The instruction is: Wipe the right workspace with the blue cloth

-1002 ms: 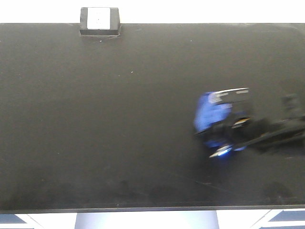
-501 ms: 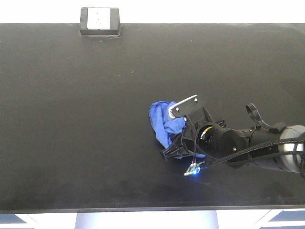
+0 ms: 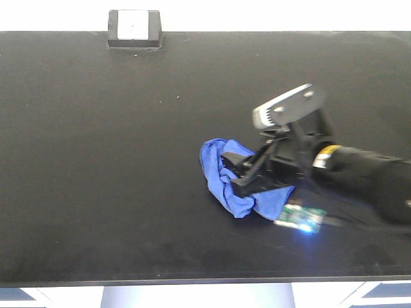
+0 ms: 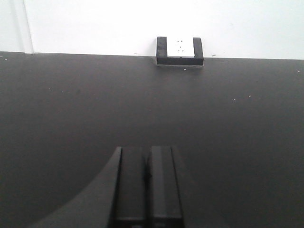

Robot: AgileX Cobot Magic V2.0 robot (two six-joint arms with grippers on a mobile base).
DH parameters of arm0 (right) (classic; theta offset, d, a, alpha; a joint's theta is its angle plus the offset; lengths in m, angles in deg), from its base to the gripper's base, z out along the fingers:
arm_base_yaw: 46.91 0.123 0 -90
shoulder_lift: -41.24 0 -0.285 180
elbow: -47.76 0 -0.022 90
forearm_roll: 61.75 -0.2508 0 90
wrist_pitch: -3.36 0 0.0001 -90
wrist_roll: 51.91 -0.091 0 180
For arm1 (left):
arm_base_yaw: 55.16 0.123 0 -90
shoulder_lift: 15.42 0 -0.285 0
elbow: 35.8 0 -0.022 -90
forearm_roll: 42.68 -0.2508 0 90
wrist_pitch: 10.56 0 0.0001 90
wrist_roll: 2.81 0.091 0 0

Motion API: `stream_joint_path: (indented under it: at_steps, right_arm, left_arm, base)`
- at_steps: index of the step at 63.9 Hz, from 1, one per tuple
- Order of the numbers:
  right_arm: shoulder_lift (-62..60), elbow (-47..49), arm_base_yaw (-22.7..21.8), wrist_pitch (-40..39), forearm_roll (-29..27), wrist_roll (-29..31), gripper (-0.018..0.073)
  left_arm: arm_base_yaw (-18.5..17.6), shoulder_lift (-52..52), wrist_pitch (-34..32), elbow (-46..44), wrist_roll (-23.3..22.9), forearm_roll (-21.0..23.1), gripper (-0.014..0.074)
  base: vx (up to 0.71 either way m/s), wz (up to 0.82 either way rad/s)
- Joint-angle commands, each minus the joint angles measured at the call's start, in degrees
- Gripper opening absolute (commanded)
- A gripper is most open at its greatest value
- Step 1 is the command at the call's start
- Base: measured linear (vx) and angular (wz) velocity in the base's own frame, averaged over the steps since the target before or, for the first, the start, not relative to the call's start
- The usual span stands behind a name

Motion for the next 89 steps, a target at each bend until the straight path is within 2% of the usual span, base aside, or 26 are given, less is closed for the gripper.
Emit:
stream_joint_path:
  at_steps: [1,10,22,29,35,38,46,48,53,56,62,67,71,76,80,89]
  right_arm:
    - [-6.2,1.4,-0.3,1.3,0.3,0.5,0.0547]
    - [-12.3,1.4,-0.3,5.3,0.1,0.4,0.0547]
    - [-17.0,1.4,-0.3,5.3,0.7,0.4,0.0544]
    - [-18.0,1.4,-0.3,5.5,0.7,0.4,0.0503]
    - [-18.0,0.8,-0.3,4.0,2.9,0.4,0.0409]
    - [-18.3,-0.4,-0.3,1.9,5.4,0.3,0.0314]
    - [-22.9,-6.7,-1.2,-4.4,16.9,0.0,0.0063]
    - [-24.6,-8.8,-2.2,-5.2,19.0,-0.2,-0.0012]
    - [-30.6,-13.1,-6.5,-6.1,20.7,-2.8,-0.0013]
    - [-34.8,-15.2,-10.9,-5.4,20.7,-5.3,-0.0011]
    - [-43.4,-18.6,-18.9,-4.7,22.8,-11.7,-0.001]
    - [-51.6,-21.2,-25.8,-3.1,27.5,-17.8,-0.001]
    - [-56.5,-23.5,-30.8,-1.1,29.0,-23.0,-0.001]
    - [-61.5,-27.5,-34.9,1.2,28.7,-27.3,-0.0009]
    - [-64.9,-30.7,-37.3,1.8,28.7,-27.3,-0.0008]
    - [-70.5,-39.2,-38.9,-1.2,28.5,-27.1,-0.0008]
  left_arm:
    - [0.3,-0.9,-4.5,1.7,-0.5,-0.1,-0.0006]
    - [0.3,-0.9,-4.5,1.7,-0.5,-0.1,-0.0006]
    - [0.3,-0.9,-4.5,1.7,-0.5,-0.1,-0.0006]
    - [0.3,-0.9,-4.5,1.7,-0.5,-0.1,-0.0006]
    - [0.3,-0.9,-4.5,1.7,-0.5,-0.1,-0.0006]
    - [0.3,-0.9,-4.5,1.7,-0.5,-0.1,-0.0006]
    - [0.3,-0.9,-4.5,1.7,-0.5,-0.1,-0.0006]
    - [0.3,-0.9,-4.5,1.7,-0.5,-0.1,-0.0006]
    - [0.3,-0.9,-4.5,1.7,-0.5,-0.1,-0.0006]
    - [0.3,-0.9,-4.5,1.7,-0.5,-0.1,-0.0006]
    - [0.3,-0.9,-4.5,1.7,-0.5,-0.1,-0.0006]
    - [0.3,-0.9,-4.5,1.7,-0.5,-0.1,-0.0006]
    - [0.3,-0.9,-4.5,1.7,-0.5,-0.1,-0.0006]
    - [0.3,-0.9,-4.5,1.7,-0.5,-0.1,-0.0006]
    - [0.3,-0.9,-4.5,1.7,-0.5,-0.1,-0.0006]
    - [0.3,-0.9,-4.5,1.7,-0.5,-0.1,-0.0006]
  base:
    - [0.0,0.0]
    - [0.0,0.0]
    - [0.0,0.0]
    - [0.0,0.0]
    - [0.0,0.0]
    - [0.0,0.0]
    - [0.0,0.0]
    - [0.0,0.0]
    - [0.0,0.0]
    - [0.0,0.0]
    - [0.0,0.0]
    - [0.0,0.0]
    - [0.0,0.0]
    - [0.0,0.0]
    - [0.0,0.0]
    - [0.0,0.0]
